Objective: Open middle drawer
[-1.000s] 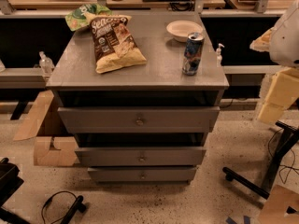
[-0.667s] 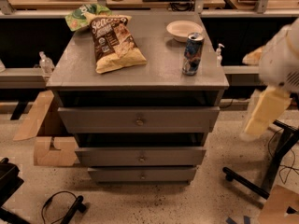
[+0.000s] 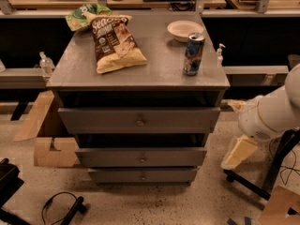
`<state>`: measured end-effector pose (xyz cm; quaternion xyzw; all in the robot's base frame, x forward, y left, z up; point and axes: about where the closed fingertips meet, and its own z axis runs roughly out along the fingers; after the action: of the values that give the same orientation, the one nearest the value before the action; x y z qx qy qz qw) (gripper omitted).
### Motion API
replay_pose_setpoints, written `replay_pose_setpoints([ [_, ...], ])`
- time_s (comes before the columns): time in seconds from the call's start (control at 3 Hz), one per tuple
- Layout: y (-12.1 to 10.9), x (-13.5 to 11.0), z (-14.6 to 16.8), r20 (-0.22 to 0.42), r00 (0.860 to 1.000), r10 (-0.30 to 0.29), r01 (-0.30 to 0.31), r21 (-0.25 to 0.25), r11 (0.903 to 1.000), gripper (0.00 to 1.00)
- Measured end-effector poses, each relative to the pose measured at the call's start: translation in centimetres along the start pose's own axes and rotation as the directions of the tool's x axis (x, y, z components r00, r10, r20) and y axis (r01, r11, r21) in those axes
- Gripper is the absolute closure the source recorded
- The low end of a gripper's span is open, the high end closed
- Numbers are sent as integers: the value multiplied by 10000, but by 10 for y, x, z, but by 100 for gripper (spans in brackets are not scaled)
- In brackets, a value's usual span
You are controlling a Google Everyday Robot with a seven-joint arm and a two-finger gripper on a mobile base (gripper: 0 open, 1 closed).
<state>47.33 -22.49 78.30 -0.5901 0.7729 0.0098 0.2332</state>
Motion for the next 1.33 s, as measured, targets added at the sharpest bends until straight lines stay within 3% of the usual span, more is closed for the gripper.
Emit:
replay_pose_setpoints([
  [0.33,-24,12,49,222,9994,-251,233,770,9968,0],
  [0.67,-39,6,47,412,9988,-264,207,1348,9907,0],
  [1.0,-39,6,47,409,9988,-266,209,1342,9907,0],
  [1.33,-18,16,72,29,9997,-261,256,1113,9935,0],
])
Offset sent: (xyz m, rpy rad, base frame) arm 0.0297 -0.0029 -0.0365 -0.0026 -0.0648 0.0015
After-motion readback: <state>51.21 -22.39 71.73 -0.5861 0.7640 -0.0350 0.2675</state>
